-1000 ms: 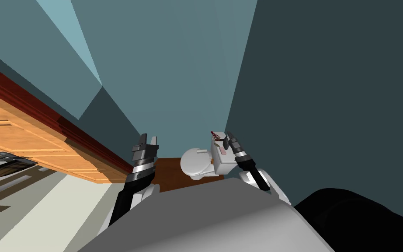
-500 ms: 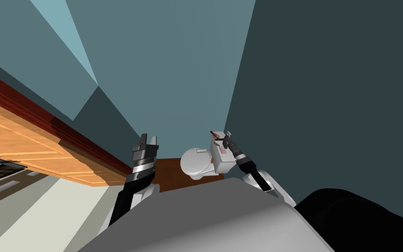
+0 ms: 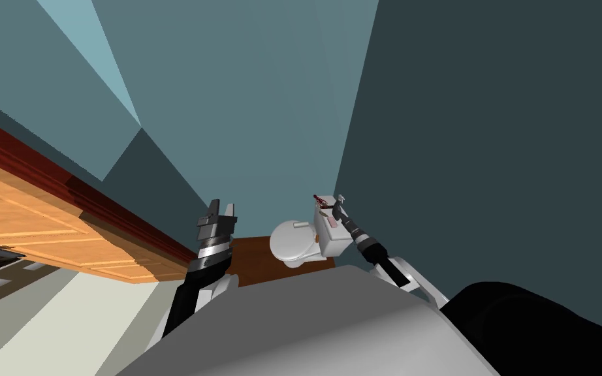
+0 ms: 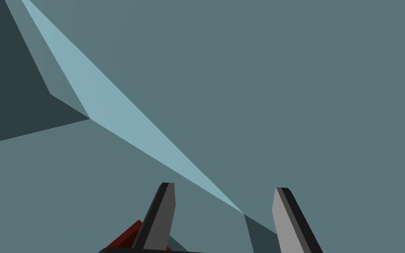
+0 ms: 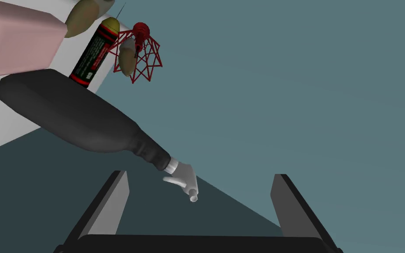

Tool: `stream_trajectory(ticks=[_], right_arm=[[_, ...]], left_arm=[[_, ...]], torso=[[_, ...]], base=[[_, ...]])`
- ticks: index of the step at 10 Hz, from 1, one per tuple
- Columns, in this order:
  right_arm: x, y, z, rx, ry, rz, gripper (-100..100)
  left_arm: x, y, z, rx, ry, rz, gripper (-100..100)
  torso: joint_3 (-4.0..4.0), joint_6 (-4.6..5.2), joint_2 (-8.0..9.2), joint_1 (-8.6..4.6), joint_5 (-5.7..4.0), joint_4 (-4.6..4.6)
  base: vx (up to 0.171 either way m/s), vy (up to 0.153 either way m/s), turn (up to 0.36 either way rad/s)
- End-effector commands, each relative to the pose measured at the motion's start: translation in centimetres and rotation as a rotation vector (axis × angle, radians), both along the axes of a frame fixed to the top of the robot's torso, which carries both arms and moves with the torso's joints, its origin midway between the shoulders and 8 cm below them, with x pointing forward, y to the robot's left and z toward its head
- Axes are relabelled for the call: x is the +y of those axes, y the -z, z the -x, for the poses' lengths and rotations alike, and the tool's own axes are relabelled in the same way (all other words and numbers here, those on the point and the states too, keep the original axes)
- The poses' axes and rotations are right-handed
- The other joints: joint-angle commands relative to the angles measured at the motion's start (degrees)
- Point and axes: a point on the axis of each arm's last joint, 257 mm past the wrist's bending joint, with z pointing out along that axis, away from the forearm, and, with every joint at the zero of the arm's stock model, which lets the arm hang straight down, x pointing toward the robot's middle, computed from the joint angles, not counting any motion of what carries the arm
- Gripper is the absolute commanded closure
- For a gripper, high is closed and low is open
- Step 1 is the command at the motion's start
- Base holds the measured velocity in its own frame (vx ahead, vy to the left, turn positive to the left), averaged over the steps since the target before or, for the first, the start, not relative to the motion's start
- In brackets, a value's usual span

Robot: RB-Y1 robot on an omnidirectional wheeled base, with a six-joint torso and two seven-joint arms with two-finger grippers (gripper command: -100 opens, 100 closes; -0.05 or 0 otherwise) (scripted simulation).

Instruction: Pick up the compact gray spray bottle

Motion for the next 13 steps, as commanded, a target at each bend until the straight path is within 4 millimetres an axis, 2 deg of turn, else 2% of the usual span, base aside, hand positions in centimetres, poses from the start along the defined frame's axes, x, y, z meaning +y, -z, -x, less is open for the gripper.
stream_trajectory(ticks=[1, 3, 4, 5, 6, 8, 9, 13], right_arm=[[-0.3, 1.2, 0.3, 0.040, 0.008, 0.017, -100], [-1.8, 4.2, 1.5, 0.149, 0.014, 0.080, -100], [-2.0, 4.5, 1.5, 0.159, 0.021, 0.083, -100], [-2.9, 5.9, 2.2, 0.213, 0.027, 0.117, -100], [-2.9, 5.9, 2.1, 0.214, 0.026, 0.118, -100], [-4.5, 8.1, 3.4, 0.303, 0.036, 0.177, -100], [-4.7, 8.2, 3.4, 0.312, 0.034, 0.190, -100], [-7.8, 10.5, 5.0, 0.450, 0.034, 0.328, -100]], left_arm=[[0.0, 0.0, 0.0, 0.000, 0.000, 0.000, 0], [0.0, 0.0, 0.0, 0.000, 0.000, 0.000, 0], [0.0, 0.0, 0.0, 0.000, 0.000, 0.000, 0], [0.0, 0.0, 0.0, 0.000, 0.000, 0.000, 0], [0.0, 0.0, 0.0, 0.000, 0.000, 0.000, 0], [0.0, 0.0, 0.0, 0.000, 0.000, 0.000, 0], [0.0, 0.0, 0.0, 0.000, 0.000, 0.000, 0], [0.0, 0.0, 0.0, 0.000, 0.000, 0.000, 0]], torso=[[0.00, 0.00, 0.00, 0.00, 0.00, 0.00], [-0.01, 0.00, -0.02, -0.02, 0.00, -0.01], [-0.01, 0.00, -0.01, 0.02, 0.00, 0.00], [-0.01, -0.01, -0.01, 0.01, 0.00, 0.00], [-0.01, 0.00, -0.02, 0.00, 0.00, 0.00], [-0.02, 0.00, -0.04, -0.04, -0.01, -0.01], [-0.03, -0.01, -0.06, -0.02, -0.01, -0.01], [-0.09, -0.02, -0.16, -0.01, 0.00, -0.03]], base=[[-0.006, 0.032, -0.032], [-0.005, 0.037, -0.054], [-0.010, 0.039, -0.029], [-0.005, 0.037, -0.039], [-0.002, 0.025, -0.024], [0.003, 0.028, -0.039], [0.008, 0.026, -0.019], [0.026, 0.031, -0.019]])
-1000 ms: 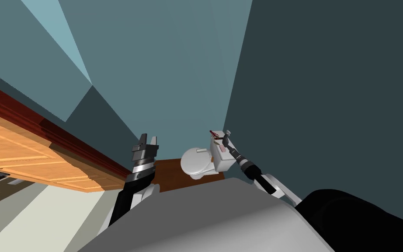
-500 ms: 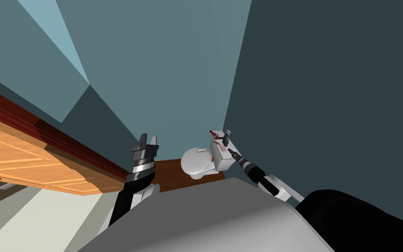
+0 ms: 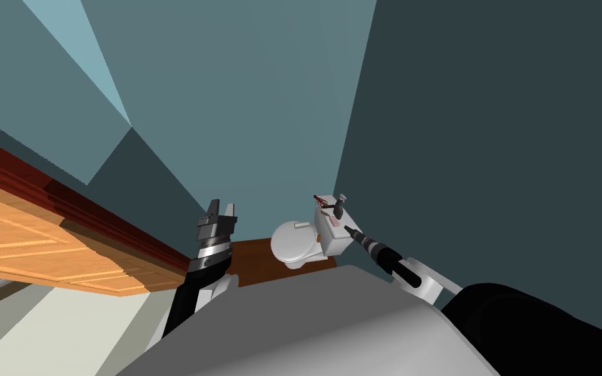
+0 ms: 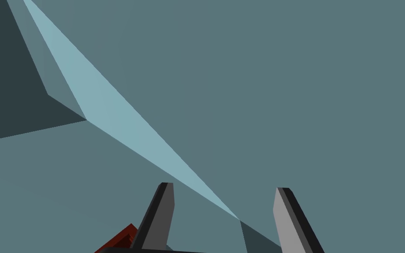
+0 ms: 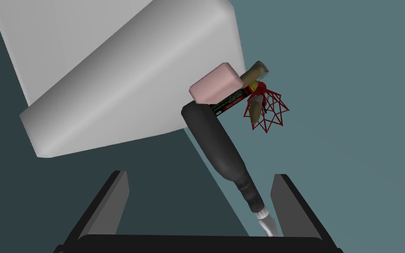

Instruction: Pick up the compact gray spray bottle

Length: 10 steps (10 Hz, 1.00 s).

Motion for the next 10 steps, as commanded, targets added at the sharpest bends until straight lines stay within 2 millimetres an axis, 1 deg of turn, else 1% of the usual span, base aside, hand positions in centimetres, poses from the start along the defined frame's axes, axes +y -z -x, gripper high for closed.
stream_trajectory(ticks=[1, 3, 4, 5, 7, 8, 10], right_arm=[[-0.5, 0.4, 0.3, 0.028, -0.007, 0.035, -100], [-1.7, 0.6, 0.5, 0.075, -0.022, 0.098, -100], [-1.8, 0.5, 0.4, 0.077, -0.029, 0.106, -100], [-2.3, 0.4, 0.3, 0.097, -0.042, 0.140, -100], [-3.0, -0.1, 0.0, 0.126, -0.068, 0.198, -100], [-3.1, -0.2, -0.1, 0.128, -0.075, 0.206, -100], [-3.5, -1.0, -0.7, 0.150, -0.114, 0.269, -100]], left_arm=[[0.0, 0.0, 0.0, 0.000, 0.000, 0.000, 0], [0.0, 0.0, 0.0, 0.000, 0.000, 0.000, 0], [0.0, 0.0, 0.0, 0.000, 0.000, 0.000, 0], [0.0, 0.0, 0.0, 0.000, 0.000, 0.000, 0], [0.0, 0.0, 0.0, 0.000, 0.000, 0.000, 0], [0.0, 0.0, 0.0, 0.000, 0.000, 0.000, 0], [0.0, 0.0, 0.0, 0.000, 0.000, 0.000, 0]], torso=[[0.00, 0.00, 0.00, 0.00, 0.00, 0.00], [0.00, 0.00, 0.00, -0.07, -0.01, 0.00], [-0.03, 0.00, -0.04, -0.08, -0.02, -0.01], [-0.02, 0.00, -0.02, -0.08, -0.02, -0.01], [-0.06, 0.00, -0.10, -0.11, -0.02, -0.02], [-0.08, -0.01, -0.14, -0.12, -0.03, -0.03], [-0.05, 0.00, -0.08, -0.10, -0.03, -0.02]], base=[[0.032, 0.018, -0.001], [0.044, 0.006, 0.003], [0.041, 0.008, 0.003], [0.043, 0.003, 0.006], [0.070, -0.002, 0.016], [0.053, -0.004, 0.010], [0.059, 0.000, 0.019]])
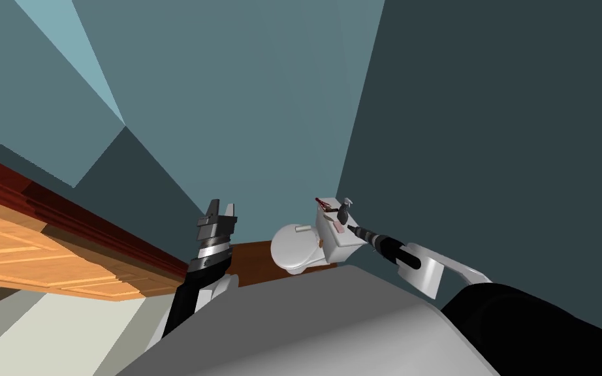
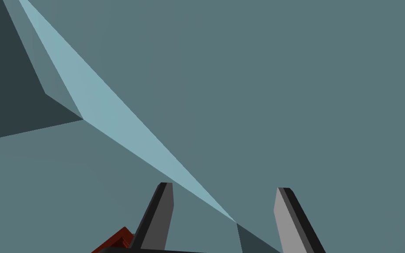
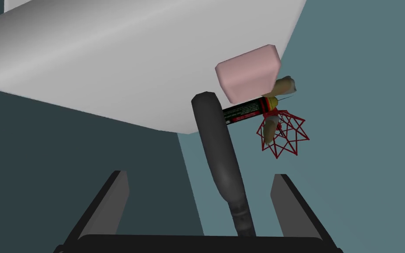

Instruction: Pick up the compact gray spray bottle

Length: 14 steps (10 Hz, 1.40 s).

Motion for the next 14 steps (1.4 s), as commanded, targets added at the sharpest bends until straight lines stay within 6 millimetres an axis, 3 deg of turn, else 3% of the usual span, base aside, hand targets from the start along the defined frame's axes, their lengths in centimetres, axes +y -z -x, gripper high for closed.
stream_trajectory(ticks=[1, 7, 12, 13, 14], right_arm=[[-0.2, -0.7, -0.4, 0.019, -0.034, 0.049, -100], [0.0, -3.3, -2.3, 0.071, -0.159, 0.201, -100], [0.1, -4.3, -3.0, 0.097, -0.214, 0.268, -100], [0.1, -4.4, -3.0, 0.098, -0.216, 0.271, 0], [-1.9, -4.0, -3.3, 0.109, -0.171, 0.267, -100]], left_arm=[[0.0, 0.0, 0.0, 0.000, 0.000, 0.000, 0], [0.0, 0.0, 0.0, 0.000, 0.000, 0.000, 0], [0.0, 0.0, 0.0, 0.000, 0.000, 0.000, 0], [0.0, 0.0, 0.0, 0.000, 0.000, 0.000, 0], [0.0, 0.0, 0.0, 0.000, 0.000, 0.000, 0]], torso=[[0.00, 0.00, 0.00, 0.00, 0.00, 0.00], [-0.04, 0.01, -0.07, -0.06, -0.02, -0.02], [0.14, 0.03, 0.25, -0.02, -0.02, 0.05], [0.16, 0.04, 0.27, 0.00, -0.02, 0.06], [0.16, 0.04, 0.29, 0.01, -0.01, 0.06]], base=[[0.069, -0.002, 0.020], [0.082, -0.012, 0.021], [0.005, -0.010, 0.027], [0.000, 0.000, 0.000], [-0.094, -0.009, 0.421]])
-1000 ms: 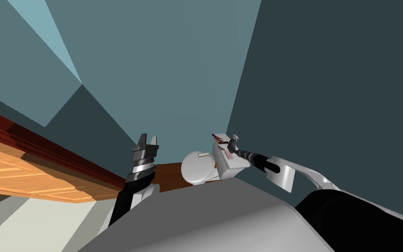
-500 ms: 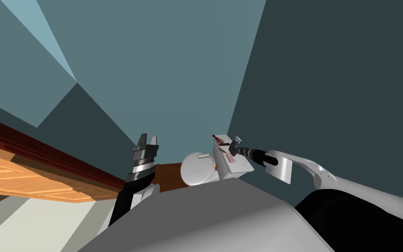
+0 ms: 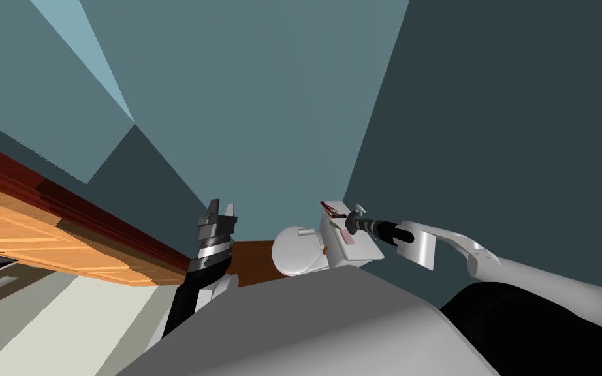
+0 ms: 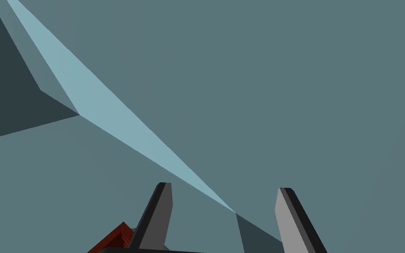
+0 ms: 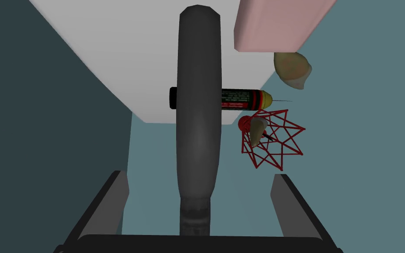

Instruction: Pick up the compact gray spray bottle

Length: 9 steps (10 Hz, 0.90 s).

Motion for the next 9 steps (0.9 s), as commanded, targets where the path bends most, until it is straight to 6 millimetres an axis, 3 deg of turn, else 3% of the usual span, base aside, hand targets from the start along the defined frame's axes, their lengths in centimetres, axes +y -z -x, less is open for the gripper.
stream_trajectory(ticks=[1, 9], right_arm=[[-1.3, 0.1, -0.3, 0.003, 0.026, 0.002, -100], [-10.7, 1.2, -0.6, 0.015, 0.236, 0.005, -100]], left_arm=[[0.0, 0.0, 0.0, 0.000, 0.000, 0.000, 0], [0.0, 0.0, 0.0, 0.000, 0.000, 0.000, 0]], torso=[[0.00, 0.00, 0.00, 0.00, 0.00, 0.00], [0.20, 0.10, 0.31, -0.24, -0.04, 0.10]], base=[[-0.114, -0.022, 0.190], [-0.126, 0.003, 0.260]])
